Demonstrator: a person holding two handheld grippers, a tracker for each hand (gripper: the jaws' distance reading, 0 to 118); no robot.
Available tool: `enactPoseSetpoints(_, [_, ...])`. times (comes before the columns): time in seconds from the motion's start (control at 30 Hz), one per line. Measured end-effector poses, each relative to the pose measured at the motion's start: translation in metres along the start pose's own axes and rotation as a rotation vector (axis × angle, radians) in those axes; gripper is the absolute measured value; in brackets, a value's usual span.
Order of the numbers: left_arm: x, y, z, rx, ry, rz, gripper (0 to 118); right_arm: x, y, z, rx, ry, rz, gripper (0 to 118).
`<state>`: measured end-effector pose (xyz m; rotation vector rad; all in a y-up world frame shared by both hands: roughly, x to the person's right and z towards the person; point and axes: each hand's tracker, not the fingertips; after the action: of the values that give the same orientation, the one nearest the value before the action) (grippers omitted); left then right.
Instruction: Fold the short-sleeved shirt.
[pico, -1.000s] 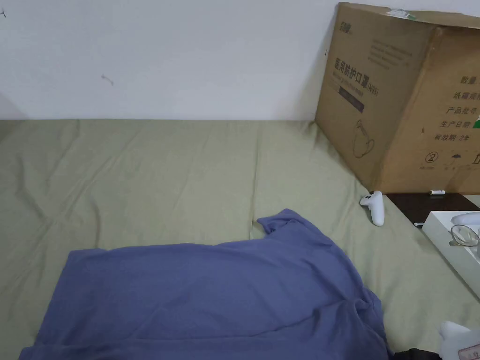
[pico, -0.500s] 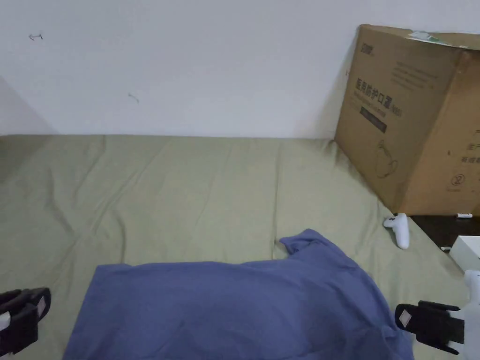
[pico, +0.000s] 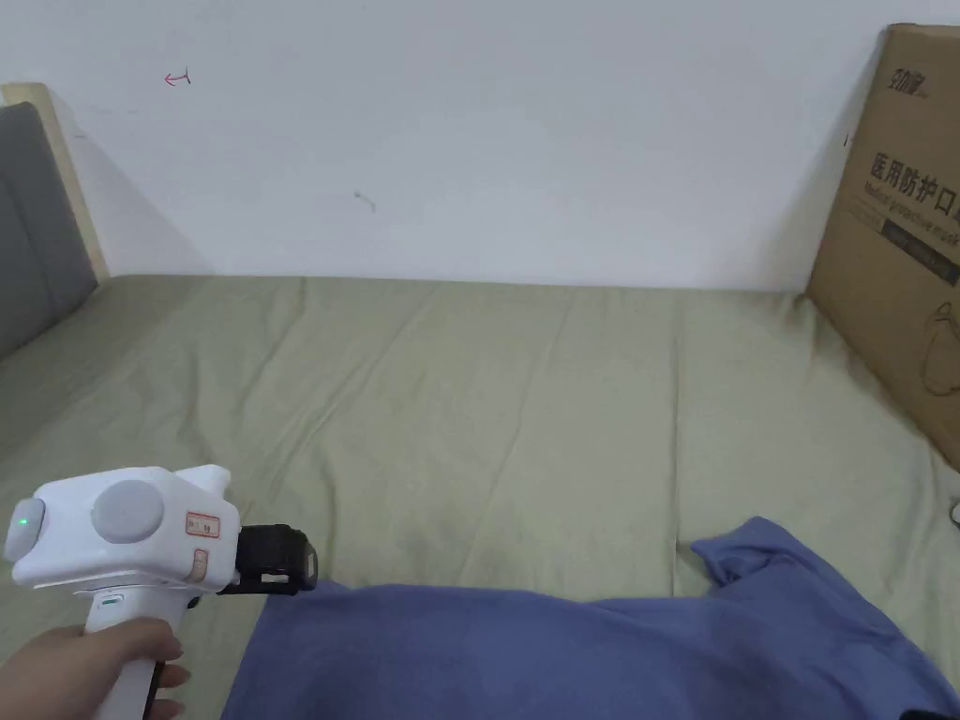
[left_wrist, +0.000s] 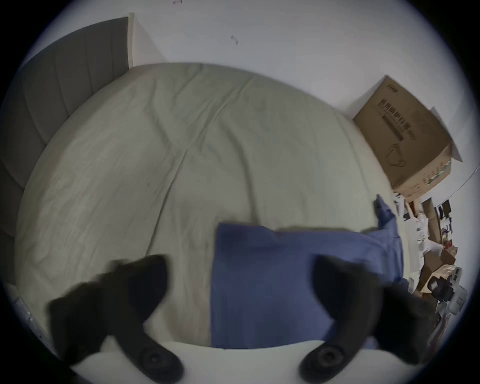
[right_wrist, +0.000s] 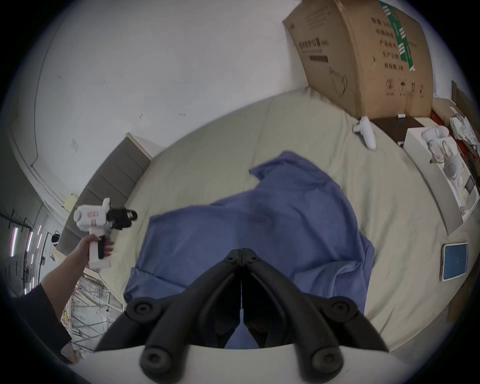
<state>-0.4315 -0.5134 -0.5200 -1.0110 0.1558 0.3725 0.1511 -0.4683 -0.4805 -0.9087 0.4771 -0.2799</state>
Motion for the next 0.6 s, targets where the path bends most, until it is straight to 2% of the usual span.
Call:
enactPoseSetpoints(0.07, [-0.002,0.006,-0.021,0.005,0.011,-0.014,116,0.005,-0.003,-0.010,-0.036,-0.012,0.004,0])
enactPoseSetpoints(0.27, [-0.011,0.008,-0.100,-0.219,0.072,-0.148,118,0.014,-0.007,-0.019,-0.087,-0.040,0.018,0])
enactPoseSetpoints(0.33, [-0.005,-0.002,-0.103,-0.155,0.106,-0.223,118,0.016,-0.008,-0.020,-0.098,-0.042,0.017,0])
enactPoseSetpoints(0.4, [-0.003,-0.006,-0.103,-0.106,0.119,-0.156,118,0.019,-0.011,-0.022,-0.102,-0.045,0.011,0])
enactPoseSetpoints(0.47, [0.002,-0.007,-0.098,-0.121,0.134,-0.193,117,0.022,-0.011,-0.024,-0.104,-0.046,-0.002,0])
enactPoseSetpoints(0.53, [0.007,-0.007,-0.087,-0.113,0.148,-0.185,94,0.023,-0.012,-0.026,-0.105,-0.045,-0.029,0])
enactPoseSetpoints(0.57, [0.011,-0.011,-0.078,-0.046,0.158,-0.227,73,0.025,-0.011,-0.026,-0.106,-0.040,-0.050,0])
enactPoseSetpoints(0.6, [0.018,-0.015,-0.067,0.005,0.158,-0.262,31,0.028,-0.010,-0.027,-0.105,-0.030,-0.071,0])
